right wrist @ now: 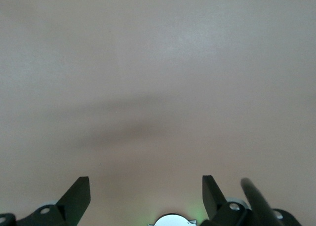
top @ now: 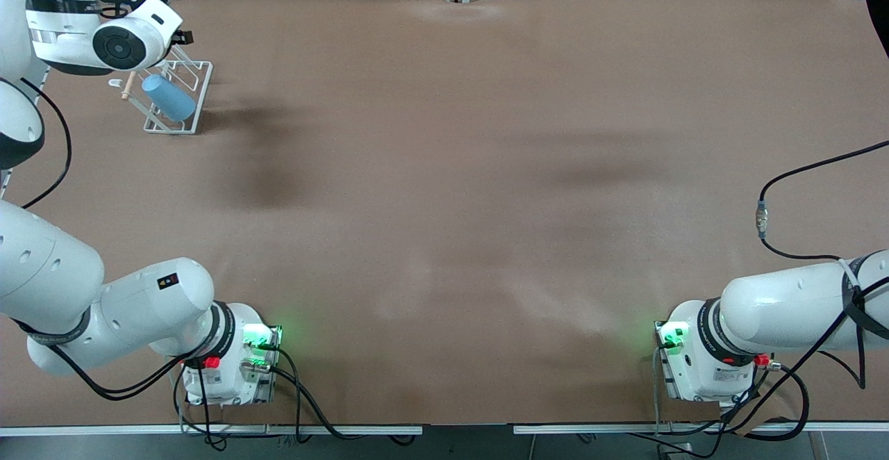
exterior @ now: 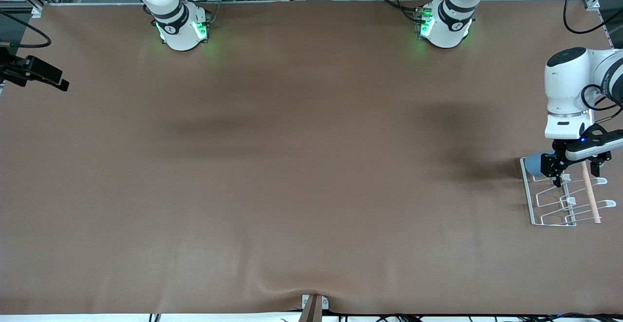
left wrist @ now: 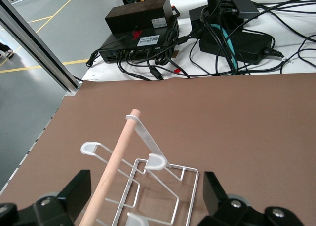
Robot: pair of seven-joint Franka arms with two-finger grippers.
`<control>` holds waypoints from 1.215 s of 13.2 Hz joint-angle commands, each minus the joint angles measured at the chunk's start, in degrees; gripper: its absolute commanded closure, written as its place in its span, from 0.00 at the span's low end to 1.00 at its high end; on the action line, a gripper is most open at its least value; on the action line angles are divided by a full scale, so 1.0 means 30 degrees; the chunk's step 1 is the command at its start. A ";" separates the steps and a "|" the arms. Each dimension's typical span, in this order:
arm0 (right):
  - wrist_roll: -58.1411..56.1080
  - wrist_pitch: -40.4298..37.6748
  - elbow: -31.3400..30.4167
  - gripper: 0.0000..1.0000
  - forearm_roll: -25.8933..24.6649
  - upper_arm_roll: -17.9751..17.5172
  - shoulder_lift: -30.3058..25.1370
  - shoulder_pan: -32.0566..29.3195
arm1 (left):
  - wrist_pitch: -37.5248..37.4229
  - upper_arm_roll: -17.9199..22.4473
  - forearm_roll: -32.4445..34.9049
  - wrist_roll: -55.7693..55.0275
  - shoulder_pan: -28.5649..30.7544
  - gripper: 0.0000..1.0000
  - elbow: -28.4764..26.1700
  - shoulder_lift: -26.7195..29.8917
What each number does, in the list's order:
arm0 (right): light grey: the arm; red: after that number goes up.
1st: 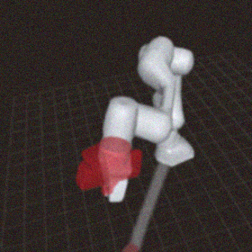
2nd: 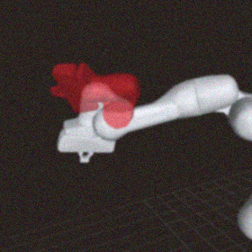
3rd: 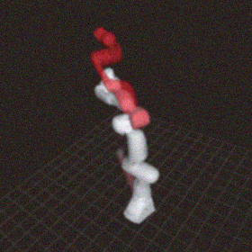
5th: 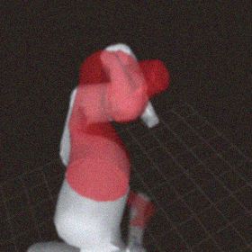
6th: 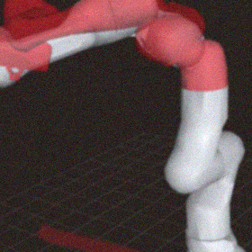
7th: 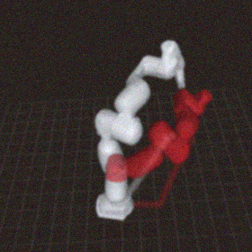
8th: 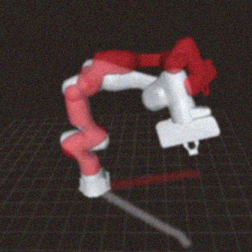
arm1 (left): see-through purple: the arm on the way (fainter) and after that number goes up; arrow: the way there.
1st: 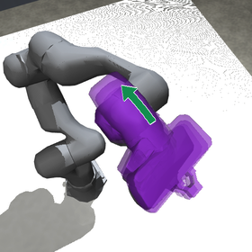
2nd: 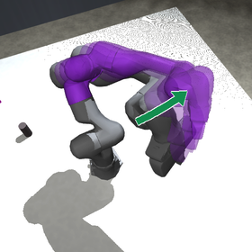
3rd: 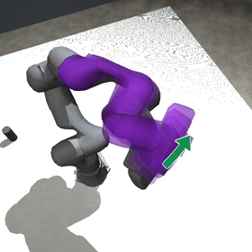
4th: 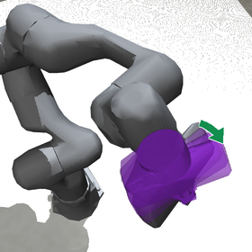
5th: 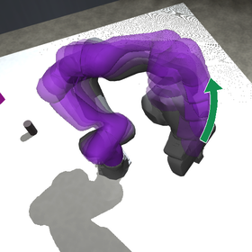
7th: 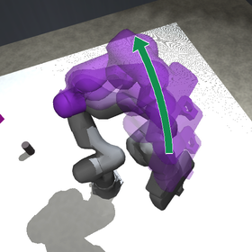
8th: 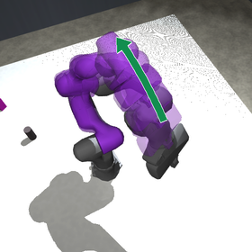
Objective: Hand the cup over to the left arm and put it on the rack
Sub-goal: 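Open the left gripper and release the cup on the rack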
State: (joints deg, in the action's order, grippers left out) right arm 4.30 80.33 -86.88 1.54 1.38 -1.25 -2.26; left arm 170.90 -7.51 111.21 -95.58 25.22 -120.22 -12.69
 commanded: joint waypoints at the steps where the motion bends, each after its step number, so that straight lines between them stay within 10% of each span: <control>1: 0.0177 -0.0204 0.0395 0.00 0.0219 -0.0227 0.0123 -0.0419 | 0.0338 0.0245 -0.1001 0.0571 -0.0813 0.00 0.0844 -0.0751; 6: 0.0177 -0.0204 0.0395 0.00 0.0219 -0.0256 0.0123 -0.0419 | 0.0338 0.1653 -0.1968 0.1328 -0.2402 0.00 0.1369 -0.1130; 16: 0.0177 -0.0233 0.0395 0.00 0.0219 -0.0227 0.0123 -0.0419 | -0.3814 0.0662 -1.6607 1.5121 -0.3369 0.00 0.1810 -0.0548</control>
State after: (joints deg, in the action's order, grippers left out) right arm 4.30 80.31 -86.82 1.54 1.39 -1.25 -2.27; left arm 163.99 -3.99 66.55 -54.58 16.18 -115.57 -15.38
